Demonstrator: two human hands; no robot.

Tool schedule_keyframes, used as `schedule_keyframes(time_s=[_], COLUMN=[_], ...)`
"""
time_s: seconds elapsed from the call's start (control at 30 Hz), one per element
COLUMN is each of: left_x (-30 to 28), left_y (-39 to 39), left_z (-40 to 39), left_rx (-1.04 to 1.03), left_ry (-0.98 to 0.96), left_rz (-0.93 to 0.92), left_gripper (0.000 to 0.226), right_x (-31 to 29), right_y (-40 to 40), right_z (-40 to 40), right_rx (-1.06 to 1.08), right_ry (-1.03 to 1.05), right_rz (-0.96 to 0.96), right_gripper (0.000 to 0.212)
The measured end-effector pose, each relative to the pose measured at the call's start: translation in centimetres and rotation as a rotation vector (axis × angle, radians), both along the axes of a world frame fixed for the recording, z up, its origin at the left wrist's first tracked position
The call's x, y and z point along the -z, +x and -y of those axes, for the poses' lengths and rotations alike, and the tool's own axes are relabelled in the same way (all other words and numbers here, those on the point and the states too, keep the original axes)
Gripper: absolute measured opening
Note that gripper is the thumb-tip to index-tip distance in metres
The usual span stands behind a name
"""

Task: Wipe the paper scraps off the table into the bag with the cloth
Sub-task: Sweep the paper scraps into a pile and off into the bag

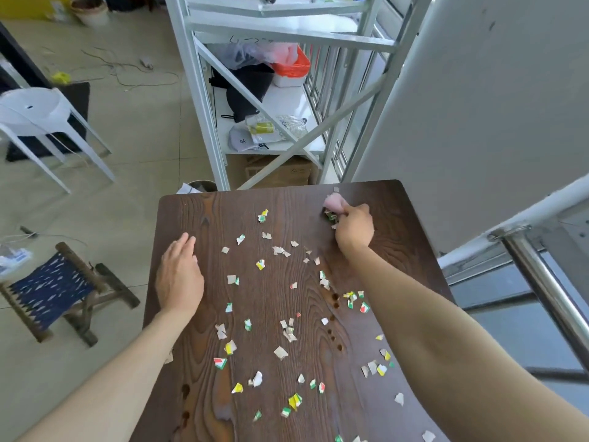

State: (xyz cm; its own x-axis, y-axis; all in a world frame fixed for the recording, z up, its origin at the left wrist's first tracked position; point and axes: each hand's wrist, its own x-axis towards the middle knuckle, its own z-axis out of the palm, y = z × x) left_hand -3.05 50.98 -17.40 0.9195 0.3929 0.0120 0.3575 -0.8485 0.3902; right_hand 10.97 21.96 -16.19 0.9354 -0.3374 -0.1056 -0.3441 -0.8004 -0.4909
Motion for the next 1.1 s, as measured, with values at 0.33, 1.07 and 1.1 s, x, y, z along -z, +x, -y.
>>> schedule_keyframes(time_s=[0.33,1.07,1.1], left_x=[0.0,2.3,2.3], left_y=[-0.3,-1.0,-1.0], left_z=[-0.6,-2.4,-2.3], left_rx=[0.042,0.158,0.161], left_ry=[0.017,0.073,0.08], left_rz=[-0.055,0.01,0.01], left_gripper=[0.042,0.052,0.052], right_x=[1.3,-0.4,0.0], right_y=[-8.8,4.5,4.1], right_z=[-7.5,-4.3,-5.3], right_rx=[-0.499,0.029,-0.064], right_ry=[0.034,0.111,0.094], right_rz=[0.057,0.011,0.034], right_gripper=[0.037,0.037,0.037])
